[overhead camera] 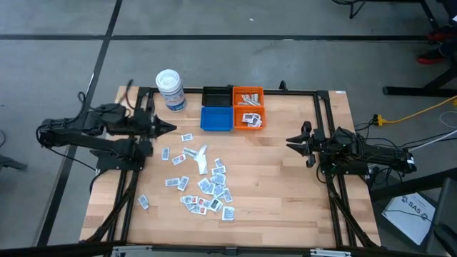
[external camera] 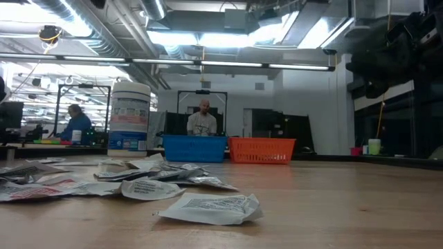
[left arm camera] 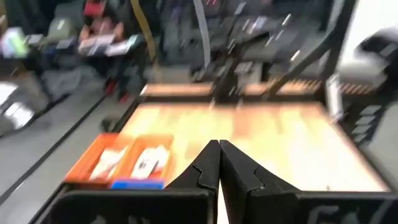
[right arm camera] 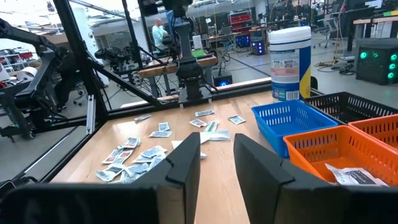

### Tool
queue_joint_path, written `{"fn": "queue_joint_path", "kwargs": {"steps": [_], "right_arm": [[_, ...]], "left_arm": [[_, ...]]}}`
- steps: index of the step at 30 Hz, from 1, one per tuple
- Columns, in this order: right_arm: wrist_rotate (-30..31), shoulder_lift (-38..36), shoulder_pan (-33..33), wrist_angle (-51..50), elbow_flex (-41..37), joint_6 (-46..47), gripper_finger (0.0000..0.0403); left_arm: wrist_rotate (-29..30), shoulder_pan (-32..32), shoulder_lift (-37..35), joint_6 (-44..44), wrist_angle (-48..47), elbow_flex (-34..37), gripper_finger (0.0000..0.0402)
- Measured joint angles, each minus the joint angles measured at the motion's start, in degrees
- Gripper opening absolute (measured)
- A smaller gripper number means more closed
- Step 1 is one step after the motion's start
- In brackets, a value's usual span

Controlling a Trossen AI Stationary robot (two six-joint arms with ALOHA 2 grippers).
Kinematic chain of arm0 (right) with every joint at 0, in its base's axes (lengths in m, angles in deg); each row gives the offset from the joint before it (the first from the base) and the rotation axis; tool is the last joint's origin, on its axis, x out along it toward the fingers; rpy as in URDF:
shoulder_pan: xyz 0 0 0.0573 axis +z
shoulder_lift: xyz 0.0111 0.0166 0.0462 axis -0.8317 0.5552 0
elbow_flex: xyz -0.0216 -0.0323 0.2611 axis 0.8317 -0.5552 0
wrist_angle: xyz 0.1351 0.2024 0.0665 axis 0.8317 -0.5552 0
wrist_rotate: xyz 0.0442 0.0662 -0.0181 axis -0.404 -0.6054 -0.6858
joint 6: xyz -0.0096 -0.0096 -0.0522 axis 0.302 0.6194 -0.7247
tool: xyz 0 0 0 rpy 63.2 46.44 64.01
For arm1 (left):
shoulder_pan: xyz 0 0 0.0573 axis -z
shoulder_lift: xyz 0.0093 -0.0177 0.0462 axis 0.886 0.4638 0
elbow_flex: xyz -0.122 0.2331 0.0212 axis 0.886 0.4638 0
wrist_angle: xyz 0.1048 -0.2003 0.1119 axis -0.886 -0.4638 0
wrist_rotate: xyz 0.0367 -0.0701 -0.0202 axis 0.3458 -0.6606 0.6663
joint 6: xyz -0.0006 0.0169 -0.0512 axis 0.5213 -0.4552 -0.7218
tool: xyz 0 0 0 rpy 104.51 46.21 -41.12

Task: Pick & Place First Aid Supplies
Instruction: Put the ointment pack into the blue bin

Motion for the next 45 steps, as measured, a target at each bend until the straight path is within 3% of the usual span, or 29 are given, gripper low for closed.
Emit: {"fn": "queue_joint_path", "kwargs": {"steps": [7, 18, 28, 35, 41, 45], "right_arm": [[0.0, 0.0, 0.0, 0.0, 0.0, 0.0, 0.01], [0.0, 0.0, 0.0, 0.0, 0.0, 0.0, 0.01], [0.0, 0.0, 0.0, 0.0, 0.0, 0.0, 0.01], [0.0, 0.0, 0.0, 0.0, 0.0, 0.0, 0.01], [0.0, 0.0, 0.0, 0.0, 0.0, 0.0, 0.01], [0.0, 0.0, 0.0, 0.0, 0.0, 0.0, 0.01]], "left_arm": [[5.3, 0.0, 10.5, 0.6, -13.2, -3.1, 0.0004], [5.3, -0.1, 26.3, 2.5, -20.1, -3.2, 0.0003], [6.1, -2.2, 36.0, 2.6, -18.9, 0.2, 0.0008], [2.2, -5.7, 40.8, 2.5, -16.5, 2.5, 0.0067], [4.3, -9.4, 43.2, 2.4, -12.2, 3.0, 0.0144], [3.7, -11.6, 44.6, 6.4, -11.0, 3.0, 0.0171]]}}
